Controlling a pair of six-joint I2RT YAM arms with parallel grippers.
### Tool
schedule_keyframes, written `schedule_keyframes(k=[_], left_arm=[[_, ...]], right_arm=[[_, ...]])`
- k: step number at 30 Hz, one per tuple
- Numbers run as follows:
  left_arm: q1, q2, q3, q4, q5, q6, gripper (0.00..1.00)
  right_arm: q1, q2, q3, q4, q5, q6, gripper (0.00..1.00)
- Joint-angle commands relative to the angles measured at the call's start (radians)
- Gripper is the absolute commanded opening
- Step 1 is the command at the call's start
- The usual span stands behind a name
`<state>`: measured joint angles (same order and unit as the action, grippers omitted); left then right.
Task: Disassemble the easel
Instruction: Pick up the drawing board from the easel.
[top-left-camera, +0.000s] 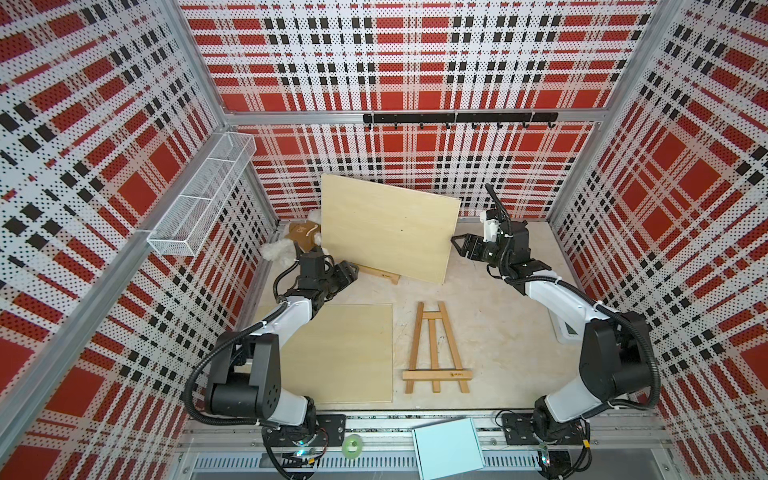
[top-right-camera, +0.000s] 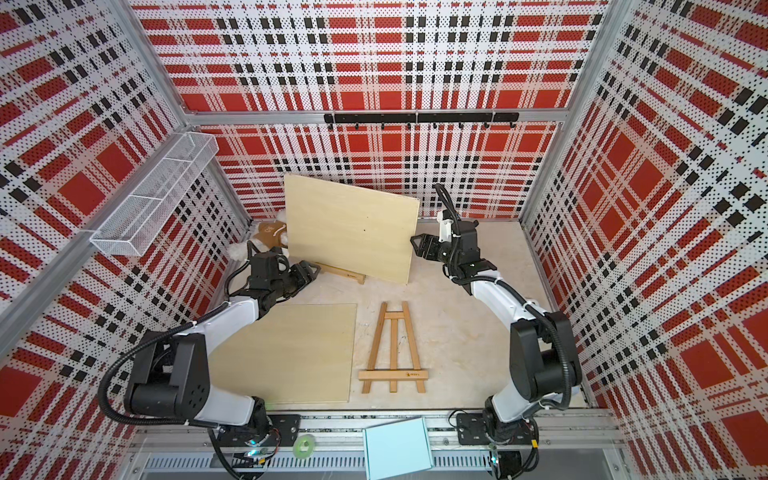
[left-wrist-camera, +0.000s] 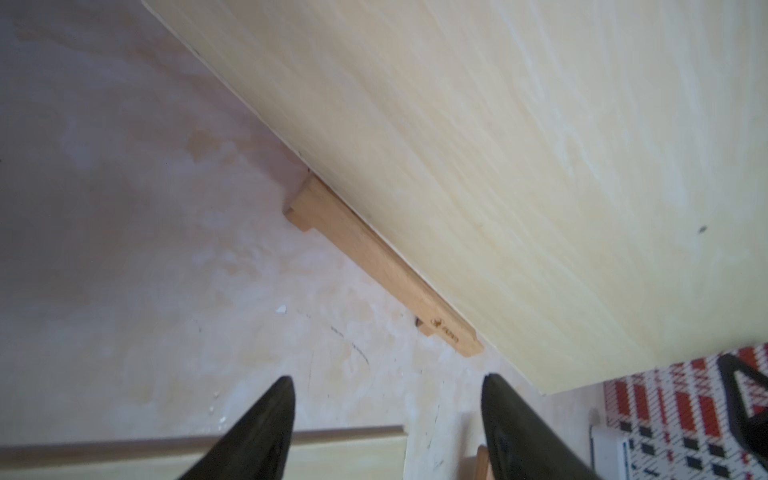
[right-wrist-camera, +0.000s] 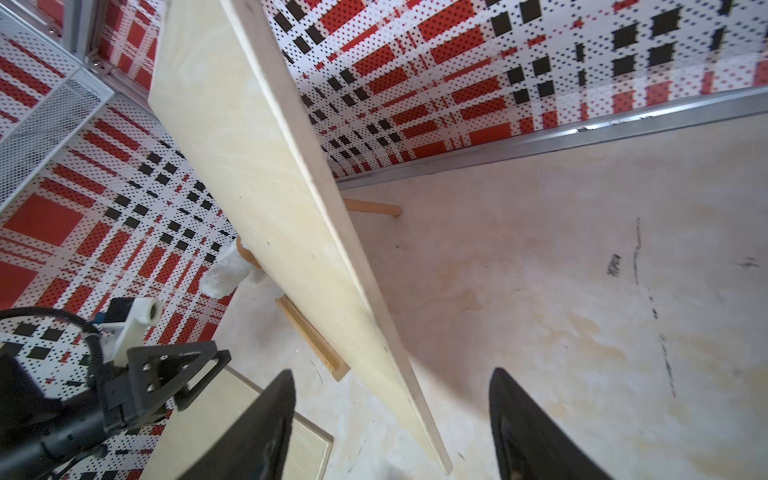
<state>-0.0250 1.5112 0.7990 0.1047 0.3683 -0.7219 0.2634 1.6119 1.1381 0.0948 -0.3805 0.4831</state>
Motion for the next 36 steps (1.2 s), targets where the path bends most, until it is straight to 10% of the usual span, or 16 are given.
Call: schedule_keyframes(k=[1, 19, 36], left_arm=[[0.073, 0.087, -0.016, 0.222, 0.135, -0.098, 0.73], [0.109, 0.432, 0.092, 0.602, 0.109, -0.249, 0.68], [0.086, 0.504, 0.136, 0.609, 0.125, -0.243, 0.67]], right_arm=[[0.0, 0.055, 0.054, 0.116, -0.045, 0.006, 0.74], [-0.008, 0.257, 0.137, 0.324, -0.252, -0.061, 0.69], [-0.046, 0.306, 0.152, 0.439, -0.495, -0.109, 0.24]])
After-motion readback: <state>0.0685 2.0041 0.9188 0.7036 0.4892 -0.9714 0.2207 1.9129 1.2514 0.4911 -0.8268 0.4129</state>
